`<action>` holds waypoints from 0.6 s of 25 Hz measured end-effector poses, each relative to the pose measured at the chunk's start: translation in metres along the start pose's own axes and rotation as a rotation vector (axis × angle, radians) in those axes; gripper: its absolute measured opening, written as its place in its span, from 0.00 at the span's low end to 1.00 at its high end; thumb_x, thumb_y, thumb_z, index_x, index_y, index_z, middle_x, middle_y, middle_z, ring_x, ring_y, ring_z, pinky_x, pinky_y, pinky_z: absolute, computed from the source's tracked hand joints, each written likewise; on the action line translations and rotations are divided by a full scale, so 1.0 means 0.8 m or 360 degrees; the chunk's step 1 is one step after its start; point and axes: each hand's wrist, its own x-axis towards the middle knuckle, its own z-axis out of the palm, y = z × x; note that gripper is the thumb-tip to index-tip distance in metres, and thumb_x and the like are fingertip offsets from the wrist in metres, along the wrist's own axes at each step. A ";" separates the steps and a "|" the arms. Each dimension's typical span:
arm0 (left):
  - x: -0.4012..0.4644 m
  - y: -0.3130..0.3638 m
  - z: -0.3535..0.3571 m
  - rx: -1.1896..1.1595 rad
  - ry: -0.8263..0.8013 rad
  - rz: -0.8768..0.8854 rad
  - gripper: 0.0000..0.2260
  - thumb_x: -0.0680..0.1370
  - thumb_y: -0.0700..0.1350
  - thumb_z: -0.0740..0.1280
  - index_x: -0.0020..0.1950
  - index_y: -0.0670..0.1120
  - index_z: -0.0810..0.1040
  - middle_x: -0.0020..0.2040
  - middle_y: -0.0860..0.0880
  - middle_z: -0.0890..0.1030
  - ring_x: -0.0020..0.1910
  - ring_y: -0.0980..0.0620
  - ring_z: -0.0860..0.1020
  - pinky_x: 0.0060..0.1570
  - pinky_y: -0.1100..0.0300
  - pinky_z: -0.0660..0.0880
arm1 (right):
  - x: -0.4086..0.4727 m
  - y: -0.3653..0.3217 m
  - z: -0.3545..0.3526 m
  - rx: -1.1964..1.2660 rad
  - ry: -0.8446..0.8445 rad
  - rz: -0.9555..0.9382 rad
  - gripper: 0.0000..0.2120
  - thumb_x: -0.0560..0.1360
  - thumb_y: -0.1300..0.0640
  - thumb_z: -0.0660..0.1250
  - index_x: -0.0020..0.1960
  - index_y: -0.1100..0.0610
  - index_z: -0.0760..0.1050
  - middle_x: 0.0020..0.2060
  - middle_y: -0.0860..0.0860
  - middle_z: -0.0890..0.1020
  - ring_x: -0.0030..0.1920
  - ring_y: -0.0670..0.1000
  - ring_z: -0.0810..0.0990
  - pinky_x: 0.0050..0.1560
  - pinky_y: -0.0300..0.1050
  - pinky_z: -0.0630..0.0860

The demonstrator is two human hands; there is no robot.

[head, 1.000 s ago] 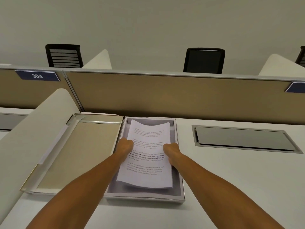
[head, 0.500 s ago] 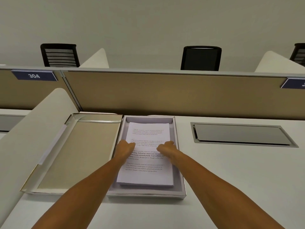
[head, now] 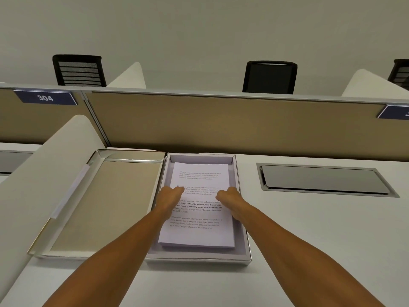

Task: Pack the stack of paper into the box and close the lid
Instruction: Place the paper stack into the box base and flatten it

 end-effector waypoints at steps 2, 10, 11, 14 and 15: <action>0.000 0.003 0.002 0.0046 -0.0037 0.0011 0.07 0.77 0.48 0.65 0.43 0.45 0.75 0.43 0.47 0.81 0.44 0.46 0.79 0.43 0.53 0.74 | 0.002 -0.001 -0.001 -0.0026 0.0024 -0.0016 0.20 0.78 0.59 0.61 0.69 0.62 0.68 0.50 0.53 0.78 0.50 0.53 0.77 0.47 0.47 0.75; -0.005 -0.004 0.013 0.0184 -0.0076 0.0052 0.04 0.78 0.45 0.66 0.48 0.45 0.74 0.38 0.52 0.77 0.37 0.53 0.75 0.33 0.61 0.69 | 0.012 -0.006 -0.011 -0.0067 0.0011 0.0007 0.25 0.78 0.60 0.61 0.74 0.64 0.65 0.68 0.59 0.74 0.66 0.60 0.74 0.57 0.50 0.73; -0.006 -0.004 0.012 0.0194 -0.0074 0.0063 0.05 0.78 0.45 0.66 0.49 0.45 0.74 0.39 0.52 0.77 0.37 0.53 0.75 0.33 0.61 0.69 | 0.013 -0.007 -0.013 -0.0076 0.0005 0.0009 0.25 0.77 0.61 0.61 0.73 0.64 0.65 0.68 0.59 0.74 0.65 0.59 0.74 0.57 0.51 0.73; -0.007 -0.006 0.001 0.0348 -0.0094 0.0143 0.08 0.78 0.48 0.67 0.53 0.45 0.72 0.45 0.51 0.78 0.38 0.54 0.75 0.32 0.61 0.69 | 0.014 -0.007 -0.015 -0.0098 -0.0027 0.0005 0.23 0.78 0.62 0.61 0.72 0.64 0.65 0.68 0.59 0.74 0.58 0.56 0.72 0.55 0.50 0.71; -0.008 -0.006 -0.004 0.0449 -0.0113 0.0179 0.10 0.79 0.50 0.66 0.55 0.46 0.71 0.47 0.50 0.79 0.40 0.53 0.76 0.31 0.63 0.69 | 0.014 -0.007 -0.015 -0.0114 -0.0036 -0.0007 0.21 0.79 0.62 0.61 0.71 0.64 0.66 0.67 0.58 0.75 0.56 0.55 0.72 0.54 0.49 0.70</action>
